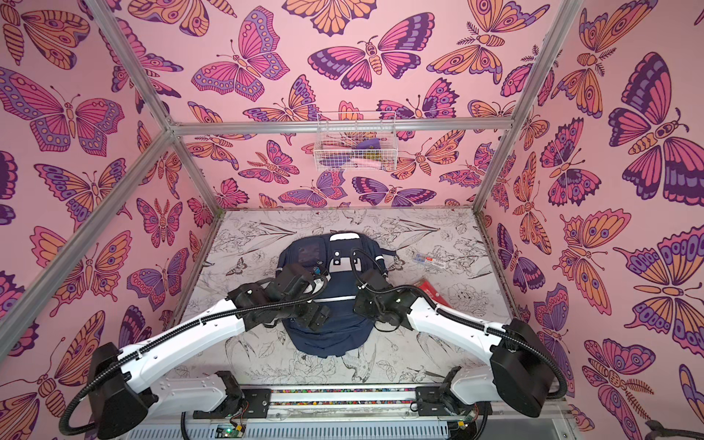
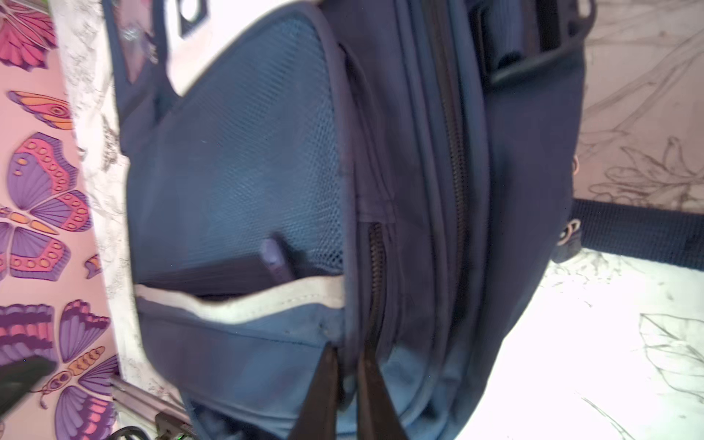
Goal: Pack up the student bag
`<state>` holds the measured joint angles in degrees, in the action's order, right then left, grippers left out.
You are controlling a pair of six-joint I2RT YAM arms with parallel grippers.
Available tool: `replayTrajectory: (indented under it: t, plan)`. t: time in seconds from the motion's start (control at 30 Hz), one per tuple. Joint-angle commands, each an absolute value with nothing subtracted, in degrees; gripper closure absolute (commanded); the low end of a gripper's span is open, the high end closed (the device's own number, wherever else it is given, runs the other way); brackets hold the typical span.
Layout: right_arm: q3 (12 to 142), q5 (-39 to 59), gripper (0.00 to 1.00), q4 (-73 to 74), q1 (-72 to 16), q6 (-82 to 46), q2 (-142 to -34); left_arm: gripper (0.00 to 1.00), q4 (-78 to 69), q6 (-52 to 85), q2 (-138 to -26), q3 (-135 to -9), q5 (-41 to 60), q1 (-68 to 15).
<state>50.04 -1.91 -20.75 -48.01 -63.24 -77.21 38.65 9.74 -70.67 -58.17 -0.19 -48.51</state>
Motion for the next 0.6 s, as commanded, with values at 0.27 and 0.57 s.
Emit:
replayTrajectory:
  t: [0.27,0.57]
  plan:
    - [53.95,4.53,1.00,-17.38,-43.55,-64.73,-73.05,0.03,42.00,4.27,-76.77,-60.72,-4.50,-51.46]
    - [52.92,8.30,1.00,-15.61,-41.84,-65.78,-72.12,0.15,43.53,5.70,-81.36,-62.55,-19.38,-53.22]
